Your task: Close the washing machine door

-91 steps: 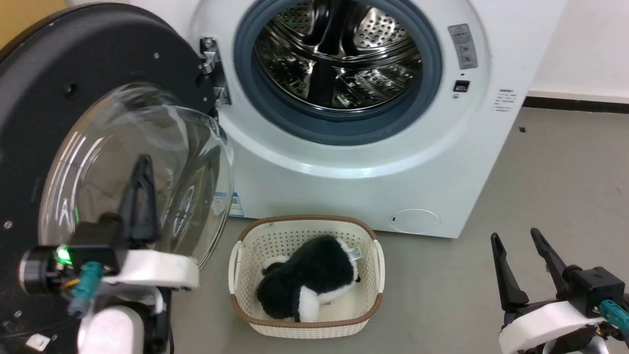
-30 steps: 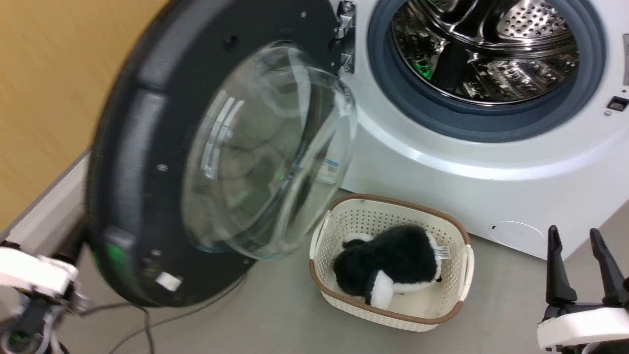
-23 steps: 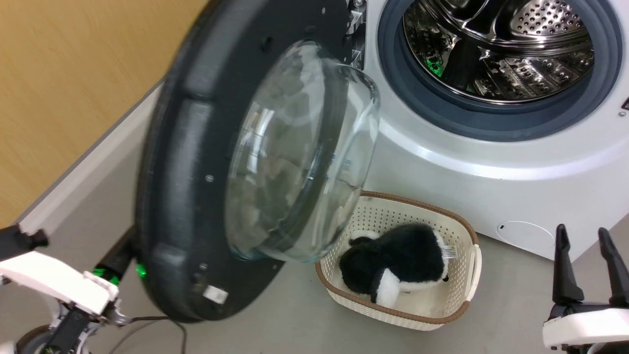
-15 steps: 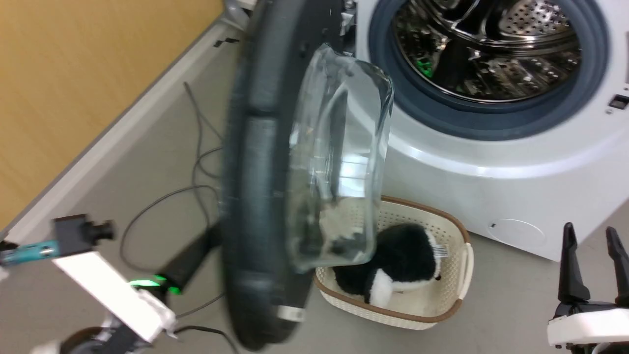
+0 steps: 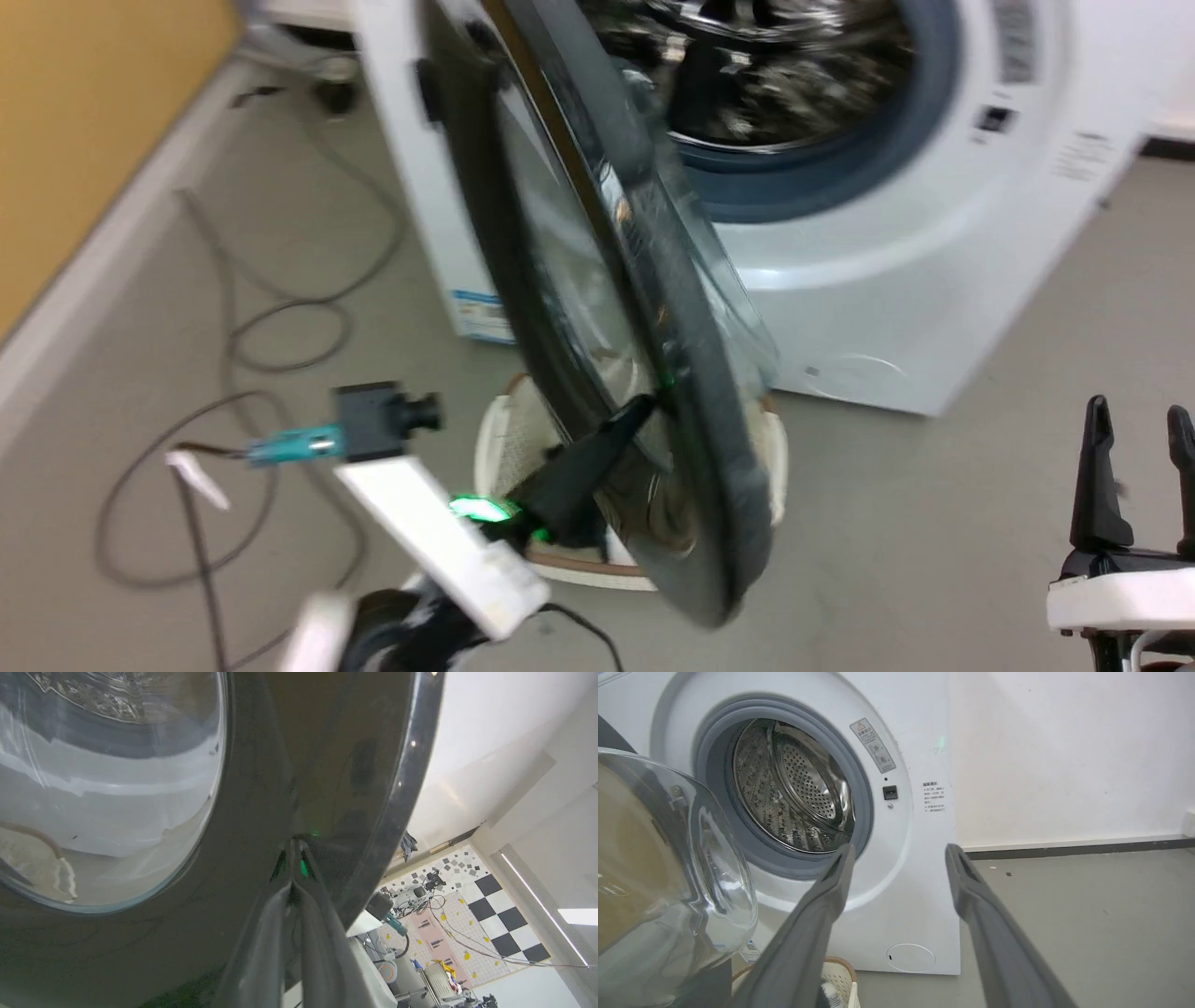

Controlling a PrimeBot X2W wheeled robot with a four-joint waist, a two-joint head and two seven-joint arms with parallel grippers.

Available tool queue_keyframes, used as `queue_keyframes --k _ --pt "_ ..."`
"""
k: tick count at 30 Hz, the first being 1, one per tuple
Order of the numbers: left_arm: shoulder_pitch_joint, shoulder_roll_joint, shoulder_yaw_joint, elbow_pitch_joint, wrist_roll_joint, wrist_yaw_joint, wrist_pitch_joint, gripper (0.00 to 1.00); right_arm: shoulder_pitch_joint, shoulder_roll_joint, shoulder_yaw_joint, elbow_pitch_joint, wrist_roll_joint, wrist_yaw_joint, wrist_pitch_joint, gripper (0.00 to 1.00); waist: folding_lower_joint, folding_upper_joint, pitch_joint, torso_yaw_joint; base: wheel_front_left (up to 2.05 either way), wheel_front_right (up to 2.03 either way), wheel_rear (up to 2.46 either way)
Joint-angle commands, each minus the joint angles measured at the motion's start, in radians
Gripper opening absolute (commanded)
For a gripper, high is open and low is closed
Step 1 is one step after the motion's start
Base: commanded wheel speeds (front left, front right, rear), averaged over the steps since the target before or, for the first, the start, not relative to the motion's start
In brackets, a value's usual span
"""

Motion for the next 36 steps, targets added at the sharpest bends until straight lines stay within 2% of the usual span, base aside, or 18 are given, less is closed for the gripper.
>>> queue_keyframes --k 1,8,14,20,21,24,25,27,30,34,36 --pt "-0.028 0.003 -0.025 0.036 0.016 -0.005 -0.036 0.0 -0.014 0.001 0.001 0.002 0.006 0.001 -0.004 1.0 0.0 0.0 0.019 -0.078 0.0 0.0 0.0" --pt "-0.17 0.029 -0.159 0.293 0.056 -0.005 -0.263 0.0 -0.026 0.001 0.002 0.001 0.013 0.001 -0.004 1.0 0.0 0.0 0.039 -0.204 0.0 0.0 0.0" --pt "-0.279 0.044 -0.253 0.48 0.072 -0.005 -0.417 0.0 -0.035 0.001 0.016 0.001 0.022 0.001 -0.004 1.0 0.0 0.0 0.052 -0.277 0.0 0.0 0.0" --pt "-0.345 0.057 -0.334 0.591 0.037 -0.005 -0.517 0.0 -0.03 0.001 0.027 0.003 0.026 0.001 -0.004 1.0 0.0 0.0 0.047 -0.299 0.0 0.0 0.0" --pt "-0.358 0.081 -0.381 0.606 0.039 -0.005 -0.564 0.0 -0.022 0.001 0.032 0.004 0.022 0.001 -0.004 1.0 0.0 0.0 0.027 -0.293 0.0 0.0 0.0" --pt "-0.37 0.137 -0.424 0.663 0.124 -0.002 -0.641 0.0 -0.011 0.001 0.039 0.001 0.013 0.001 -0.004 1.0 0.0 0.0 0.0 -0.284 0.0 0.0 0.0" --pt "-0.383 0.16 -0.437 0.7 0.19 0.023 -0.678 0.0 -0.008 0.001 0.042 -0.004 0.002 0.001 -0.004 1.0 0.0 0.0 -0.009 -0.28 0.0 0.0 0.0" --pt "-0.411 0.194 -0.466 0.754 0.332 0.1 -0.729 0.0 -0.003 0.001 0.047 -0.01 -0.016 0.001 -0.004 1.0 0.0 0.0 -0.023 -0.272 0.0 0.0 0.0" --pt "-0.424 0.213 -0.435 0.765 0.455 0.204 -0.754 0.0 -0.005 0.001 0.042 -0.018 -0.027 0.001 -0.004 1.0 0.0 0.0 -0.041 -0.26 0.0 0.0 0.0" --pt "-0.396 0.261 -0.314 0.628 0.659 0.336 -0.756 0.0 -0.023 0.001 0.017 -0.044 -0.036 0.001 -0.004 1.0 0.0 0.0 -0.057 -0.242 0.0 0.0 0.0" --pt "-0.363 0.296 -0.265 0.55 0.782 0.417 -0.757 0.0 -0.035 0.001 0.008 -0.059 -0.04 0.001 -0.004 1.0 0.0 0.0 -0.064 -0.231 0.0 0.0 0.0"
